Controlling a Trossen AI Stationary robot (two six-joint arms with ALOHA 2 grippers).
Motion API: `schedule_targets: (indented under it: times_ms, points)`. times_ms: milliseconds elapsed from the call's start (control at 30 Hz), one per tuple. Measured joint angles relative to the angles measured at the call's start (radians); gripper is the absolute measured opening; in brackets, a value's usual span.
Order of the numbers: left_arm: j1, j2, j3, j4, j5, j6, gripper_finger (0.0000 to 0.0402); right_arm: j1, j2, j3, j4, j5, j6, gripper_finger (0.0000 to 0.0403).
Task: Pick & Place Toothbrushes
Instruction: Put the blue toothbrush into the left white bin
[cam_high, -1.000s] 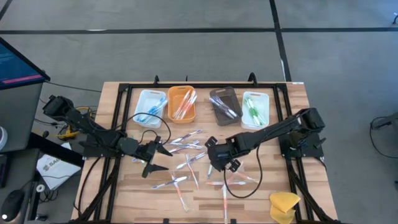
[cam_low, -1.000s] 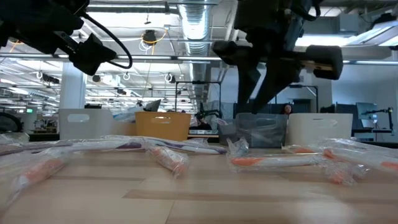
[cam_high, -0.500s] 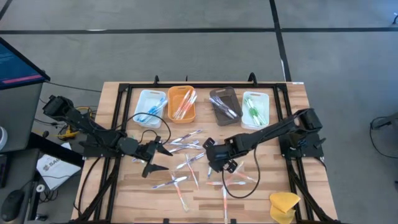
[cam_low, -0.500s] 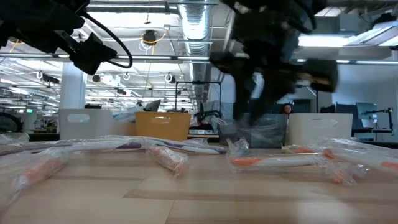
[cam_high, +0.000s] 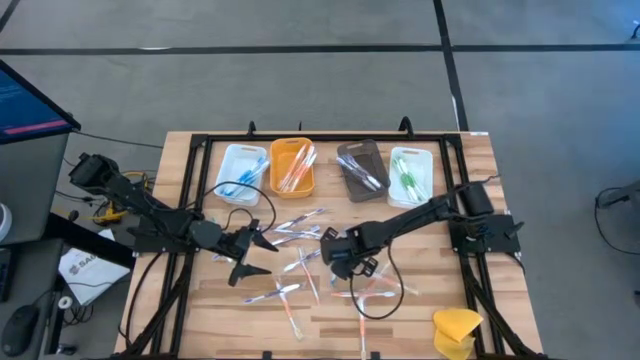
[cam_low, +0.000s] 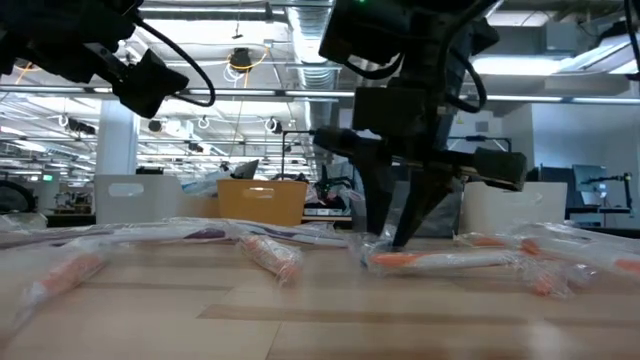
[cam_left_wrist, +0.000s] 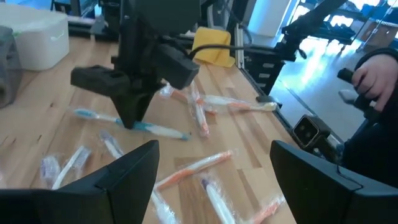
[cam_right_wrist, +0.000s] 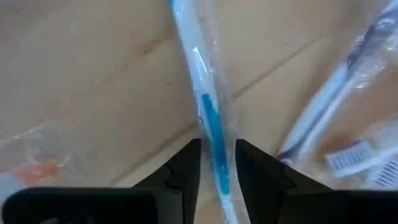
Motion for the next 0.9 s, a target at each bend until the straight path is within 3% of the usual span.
schedule_targets:
  times_ms: [333,600,900]
  points:
    - [-0.002,0.008,-0.001,0.008,0.000,-0.003,0.0301,-0.027,0.073,0.063,-0.095,-0.084,0.040,0.0094]
    - [-0.002,0.008,-0.001,0.006,0.000,-0.004,0.0301,-0.044,0.098,0.098,-0.147,-0.106,0.163,0.0015]
    - [-0.002,0.008,-0.001,0.005,0.000,-0.003,0.0301,-0.027,0.094,0.098,-0.152,-0.145,0.166,0.0011]
